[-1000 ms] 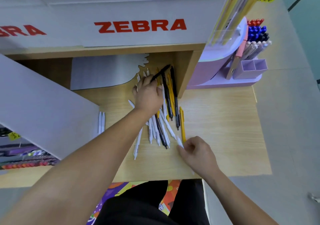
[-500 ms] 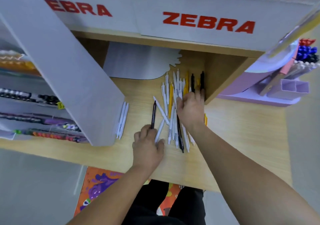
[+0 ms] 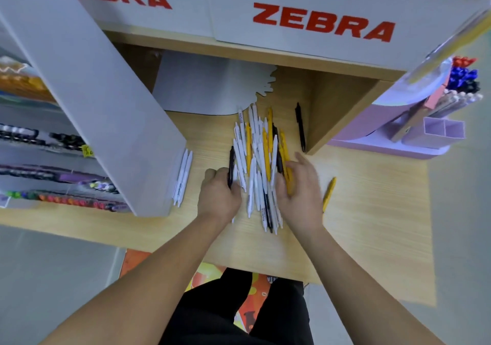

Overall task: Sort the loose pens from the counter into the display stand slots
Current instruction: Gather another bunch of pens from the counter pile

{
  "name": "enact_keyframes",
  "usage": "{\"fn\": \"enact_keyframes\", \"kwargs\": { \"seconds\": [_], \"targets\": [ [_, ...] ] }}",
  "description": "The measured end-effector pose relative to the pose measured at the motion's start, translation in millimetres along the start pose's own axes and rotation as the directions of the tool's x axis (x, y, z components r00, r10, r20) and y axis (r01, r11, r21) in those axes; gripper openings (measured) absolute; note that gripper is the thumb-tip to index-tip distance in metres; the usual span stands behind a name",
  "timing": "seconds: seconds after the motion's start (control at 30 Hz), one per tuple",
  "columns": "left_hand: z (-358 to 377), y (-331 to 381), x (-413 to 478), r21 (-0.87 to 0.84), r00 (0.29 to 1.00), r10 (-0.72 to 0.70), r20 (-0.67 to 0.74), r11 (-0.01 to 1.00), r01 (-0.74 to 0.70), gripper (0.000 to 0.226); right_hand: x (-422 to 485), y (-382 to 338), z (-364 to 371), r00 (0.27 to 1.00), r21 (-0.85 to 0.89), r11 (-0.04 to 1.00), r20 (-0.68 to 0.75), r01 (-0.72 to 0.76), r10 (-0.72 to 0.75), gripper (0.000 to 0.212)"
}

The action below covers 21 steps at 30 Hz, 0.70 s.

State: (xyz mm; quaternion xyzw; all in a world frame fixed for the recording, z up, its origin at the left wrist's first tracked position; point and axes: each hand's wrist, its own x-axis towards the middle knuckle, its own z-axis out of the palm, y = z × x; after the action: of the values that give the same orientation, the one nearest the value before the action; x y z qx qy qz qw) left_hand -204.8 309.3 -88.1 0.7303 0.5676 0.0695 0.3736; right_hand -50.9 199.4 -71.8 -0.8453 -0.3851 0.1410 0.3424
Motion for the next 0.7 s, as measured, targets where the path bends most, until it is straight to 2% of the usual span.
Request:
{"fn": "enact_keyframes", "kwargs": {
  "seconds": [0.03,0.1,0.17,0.2,0.27,0.33,0.4,0.47,0.63,0.7],
  "targets": [
    [2,4,1,-0.025,0.999,-0.022,-0.023,0.999,0.022,0.020,-5,9,-14,0.994,-0.072,0.996,-0.097,-0.055,0.048,0.039],
    [7,20,6,-0.003,0.993,-0.114,0.022,0.994,0.114,0.053,-10,29,-36,0.927,-0.151,0.927,-0.213,-0.342,0.308,0.060],
    [13,42,11,0.134,0.964,-0.254,0.080,0.961,0.242,0.100,-11,41,-43,0.754,-0.135,0.743,-0.165,-0.656,0.636,0.066],
    [17,54,13,0.186,0.949,-0.304,0.088,0.941,0.284,0.115,-9,42,-42,0.709,-0.127,0.697,-0.126,-0.705,0.694,0.062],
    [30,72,14,0.223,0.930,-0.357,0.085,0.917,0.331,0.128,-1,33,-40,0.726,-0.041,0.725,-0.015,-0.687,0.687,0.056],
    [43,84,13,0.210,0.927,-0.366,0.080,0.915,0.343,0.125,16,13,-33,0.736,0.047,0.736,0.117,-0.675,0.667,0.054],
    [53,88,10,0.158,0.924,-0.372,0.092,0.921,0.355,0.114,28,-5,-19,0.743,0.032,0.760,0.240,-0.649,0.625,0.055],
    [54,89,10,0.098,0.913,-0.388,0.123,0.921,0.378,0.100,31,-19,-9,0.751,0.024,0.783,0.303,-0.622,0.587,0.059],
    [49,91,12,-0.052,0.918,-0.339,0.204,0.933,0.356,0.066,41,-34,-9,0.705,0.053,0.770,0.445,-0.636,0.551,0.039],
    [53,93,13,-0.145,0.909,-0.347,0.231,0.912,0.385,0.060,49,-38,-10,0.666,0.153,0.700,0.501,-0.697,0.553,0.034]
  ]
}}
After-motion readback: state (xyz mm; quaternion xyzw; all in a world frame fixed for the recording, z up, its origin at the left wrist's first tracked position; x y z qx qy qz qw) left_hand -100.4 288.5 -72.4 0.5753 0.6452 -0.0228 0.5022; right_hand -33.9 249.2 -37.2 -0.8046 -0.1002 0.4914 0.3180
